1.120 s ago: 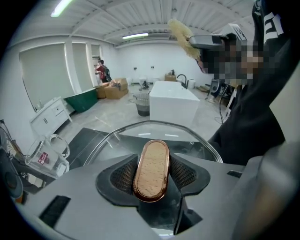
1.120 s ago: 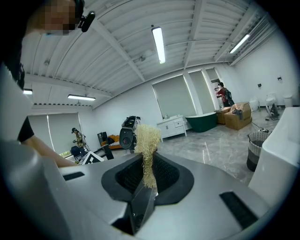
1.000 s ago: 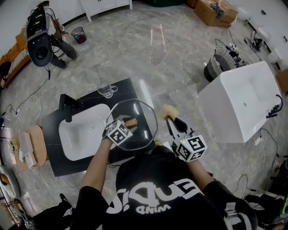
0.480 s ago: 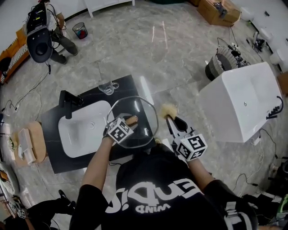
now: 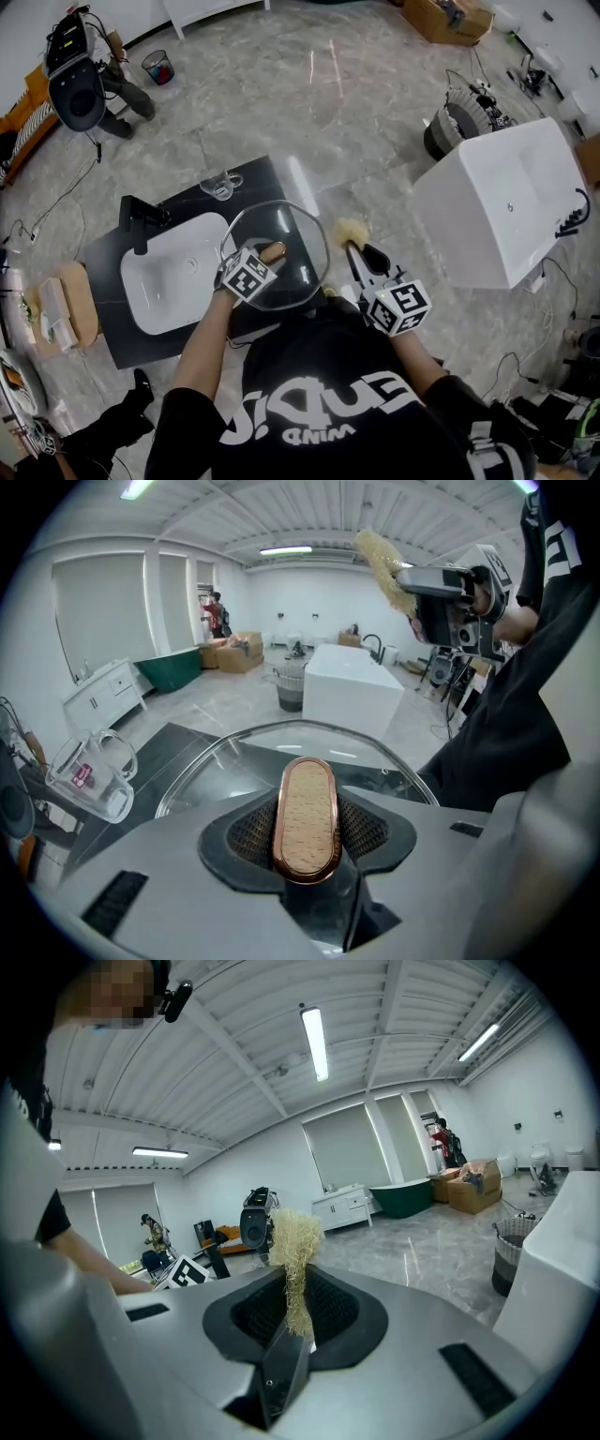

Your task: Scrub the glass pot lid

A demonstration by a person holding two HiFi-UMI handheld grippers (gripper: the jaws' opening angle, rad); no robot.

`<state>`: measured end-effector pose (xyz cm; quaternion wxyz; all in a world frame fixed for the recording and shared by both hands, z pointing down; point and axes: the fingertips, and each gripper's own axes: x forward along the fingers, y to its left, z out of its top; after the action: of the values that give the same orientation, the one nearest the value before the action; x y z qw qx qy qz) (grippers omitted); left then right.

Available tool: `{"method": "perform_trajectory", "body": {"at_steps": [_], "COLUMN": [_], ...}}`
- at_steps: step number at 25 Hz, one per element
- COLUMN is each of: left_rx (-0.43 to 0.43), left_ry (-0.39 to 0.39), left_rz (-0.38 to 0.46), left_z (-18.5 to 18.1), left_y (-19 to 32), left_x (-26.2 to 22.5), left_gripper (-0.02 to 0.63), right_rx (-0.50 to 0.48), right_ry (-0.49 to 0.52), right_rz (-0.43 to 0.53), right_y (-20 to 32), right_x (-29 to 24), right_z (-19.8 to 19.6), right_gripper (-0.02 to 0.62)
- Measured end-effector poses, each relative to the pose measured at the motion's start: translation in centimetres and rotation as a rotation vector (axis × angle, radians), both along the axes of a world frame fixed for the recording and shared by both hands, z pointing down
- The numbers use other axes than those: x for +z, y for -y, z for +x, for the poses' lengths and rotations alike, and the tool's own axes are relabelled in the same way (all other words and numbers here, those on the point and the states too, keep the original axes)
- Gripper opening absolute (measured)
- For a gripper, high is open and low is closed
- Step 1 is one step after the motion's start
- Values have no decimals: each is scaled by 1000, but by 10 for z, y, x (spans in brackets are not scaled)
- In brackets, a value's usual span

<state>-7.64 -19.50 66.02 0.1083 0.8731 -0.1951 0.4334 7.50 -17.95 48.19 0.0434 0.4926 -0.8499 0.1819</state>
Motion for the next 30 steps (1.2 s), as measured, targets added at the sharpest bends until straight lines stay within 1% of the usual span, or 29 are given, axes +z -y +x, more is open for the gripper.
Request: {"method": "perform_trajectory", "body": {"at_steps": [4,9,13,21,22,23,27,30], "left_rx": [0,16,3,-57,-77,-106,-271,-369], "left_ry": [8,38,46,18,-1,-35,-255,-392], "left_rz": [-9,-22,-1,55,53,44,-20,-35], "left_z": [0,-2,-9,-18,-19,-20,-27,-35], "left_y": [-3,-10,-18,-21,-20,-19,-14,-11], "left_x": [-1,-2,-11,-42,-46,-51,-78,-100], "left_gripper": [177,176,176,176,176,176,176,176], "right_rx": [1,-10,-25,-50,-51,-51,-37,-21], "right_ry": [0,-3,-3,-1,-1,-1,-1,0], "right_rz": [-4,0,7,24,27,30,41,47], "right_y": [0,7,12,17,17,18,21,24], "right_x": [2,1,0,-3,-4,-6,-8,-9], "right_z": [4,5,2,-5,-4,-4,3,8], "right_gripper": [46,46,46,46,46,47,46,46]}}
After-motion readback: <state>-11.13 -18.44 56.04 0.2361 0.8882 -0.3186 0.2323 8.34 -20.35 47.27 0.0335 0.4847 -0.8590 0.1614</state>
